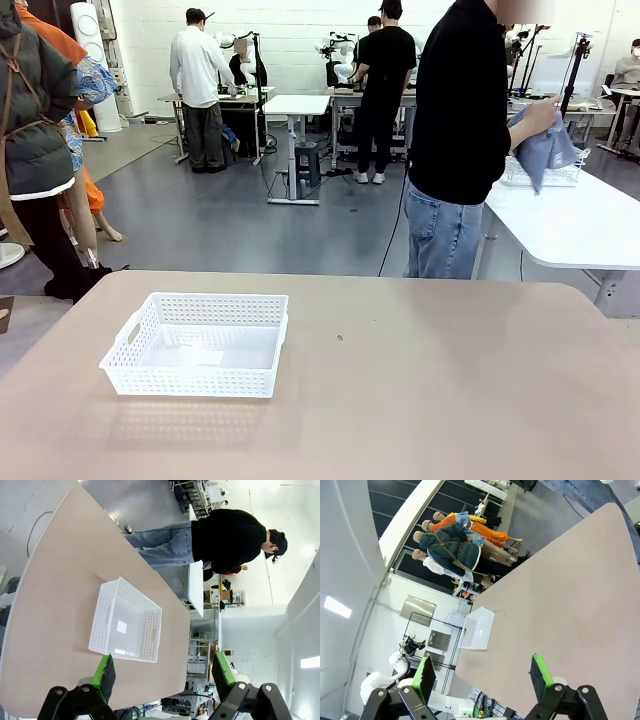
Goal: Clean and organize the cups into the basket.
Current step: Pick up the Organizing basket and move it to the center of the table, then pick up the Reusable plastic cup from the right side of the table and place it inside the Organizing basket.
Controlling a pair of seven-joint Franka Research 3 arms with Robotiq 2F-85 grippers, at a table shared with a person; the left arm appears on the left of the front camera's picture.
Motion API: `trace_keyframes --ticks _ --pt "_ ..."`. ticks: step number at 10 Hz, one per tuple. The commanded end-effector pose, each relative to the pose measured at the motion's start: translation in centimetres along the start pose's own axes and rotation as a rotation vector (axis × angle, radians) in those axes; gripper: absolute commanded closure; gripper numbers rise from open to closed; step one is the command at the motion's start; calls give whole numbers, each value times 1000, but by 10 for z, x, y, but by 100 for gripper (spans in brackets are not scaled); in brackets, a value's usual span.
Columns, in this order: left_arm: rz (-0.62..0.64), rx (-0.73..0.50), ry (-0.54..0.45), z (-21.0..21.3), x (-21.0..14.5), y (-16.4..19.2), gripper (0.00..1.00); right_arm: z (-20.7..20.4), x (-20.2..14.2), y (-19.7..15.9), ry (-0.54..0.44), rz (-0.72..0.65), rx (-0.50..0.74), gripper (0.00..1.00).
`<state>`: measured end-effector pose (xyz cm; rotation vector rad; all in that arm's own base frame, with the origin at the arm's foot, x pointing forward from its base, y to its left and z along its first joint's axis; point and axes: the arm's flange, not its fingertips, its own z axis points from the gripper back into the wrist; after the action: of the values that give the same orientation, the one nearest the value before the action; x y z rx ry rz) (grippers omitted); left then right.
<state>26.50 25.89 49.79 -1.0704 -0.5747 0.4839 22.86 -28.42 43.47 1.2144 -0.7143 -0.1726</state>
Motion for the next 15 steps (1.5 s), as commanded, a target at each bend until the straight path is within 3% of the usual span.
trace_keyframes --ticks 1,15 --pt "-4 -13 7 3 0 0 0 1 0 4 -3 4 8 0" --pt "-4 -13 7 3 0 0 0 1 0 4 -3 4 8 0"
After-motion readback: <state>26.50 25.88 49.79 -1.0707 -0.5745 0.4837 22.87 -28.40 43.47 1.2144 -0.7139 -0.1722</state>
